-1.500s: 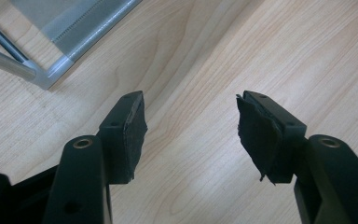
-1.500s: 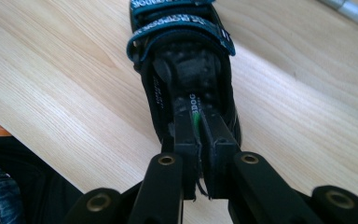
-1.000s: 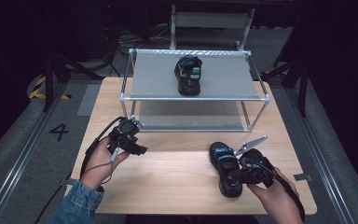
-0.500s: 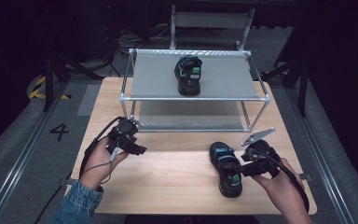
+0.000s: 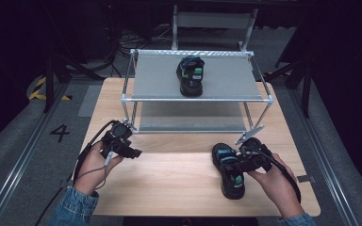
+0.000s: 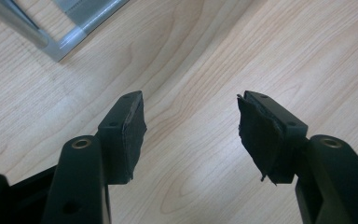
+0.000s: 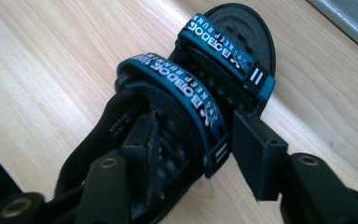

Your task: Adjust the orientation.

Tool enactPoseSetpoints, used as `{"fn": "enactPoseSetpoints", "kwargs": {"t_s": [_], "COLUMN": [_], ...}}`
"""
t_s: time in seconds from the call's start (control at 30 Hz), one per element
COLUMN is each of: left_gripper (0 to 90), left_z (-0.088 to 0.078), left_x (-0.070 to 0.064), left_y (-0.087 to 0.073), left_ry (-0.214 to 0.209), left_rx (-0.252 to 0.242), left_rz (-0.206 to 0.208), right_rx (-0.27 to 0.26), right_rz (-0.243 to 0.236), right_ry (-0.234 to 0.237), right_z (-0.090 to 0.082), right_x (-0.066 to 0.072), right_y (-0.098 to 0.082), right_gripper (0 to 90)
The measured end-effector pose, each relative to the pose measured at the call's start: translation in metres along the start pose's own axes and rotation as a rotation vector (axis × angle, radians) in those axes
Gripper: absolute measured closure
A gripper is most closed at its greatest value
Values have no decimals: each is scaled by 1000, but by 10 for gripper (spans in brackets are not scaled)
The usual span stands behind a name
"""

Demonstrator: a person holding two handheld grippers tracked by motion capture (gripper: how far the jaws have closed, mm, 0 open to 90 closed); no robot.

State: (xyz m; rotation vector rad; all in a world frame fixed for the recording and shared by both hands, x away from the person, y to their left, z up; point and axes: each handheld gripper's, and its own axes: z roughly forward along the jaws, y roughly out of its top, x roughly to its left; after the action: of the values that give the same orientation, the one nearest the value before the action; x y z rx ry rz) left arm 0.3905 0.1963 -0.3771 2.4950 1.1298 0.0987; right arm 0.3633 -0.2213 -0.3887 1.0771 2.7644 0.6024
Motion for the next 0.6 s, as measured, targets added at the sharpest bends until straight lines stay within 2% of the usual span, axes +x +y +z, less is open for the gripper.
{"fn": "enactPoseSetpoints", "kwargs": {"t_s": [0.13,0.27,0.6], "left_gripper": [409,410,409], "left_z": [-2,-4,-5], "left_x": [2,5,11], "left_y": [-5,-9,-23], "left_ry": [4,9,16], "left_rx": [-4,-8,-3], "left_rz": [-10,-25,-47], "right_rx": [8,18,20], "right_rz": [7,-31,-44], "right_ry": [-16,-53,-48], "right_z": [5,3,-7], "right_x": [-1,3,3], "right_y": [3,6,10], "right_gripper": [608,700,712]}}
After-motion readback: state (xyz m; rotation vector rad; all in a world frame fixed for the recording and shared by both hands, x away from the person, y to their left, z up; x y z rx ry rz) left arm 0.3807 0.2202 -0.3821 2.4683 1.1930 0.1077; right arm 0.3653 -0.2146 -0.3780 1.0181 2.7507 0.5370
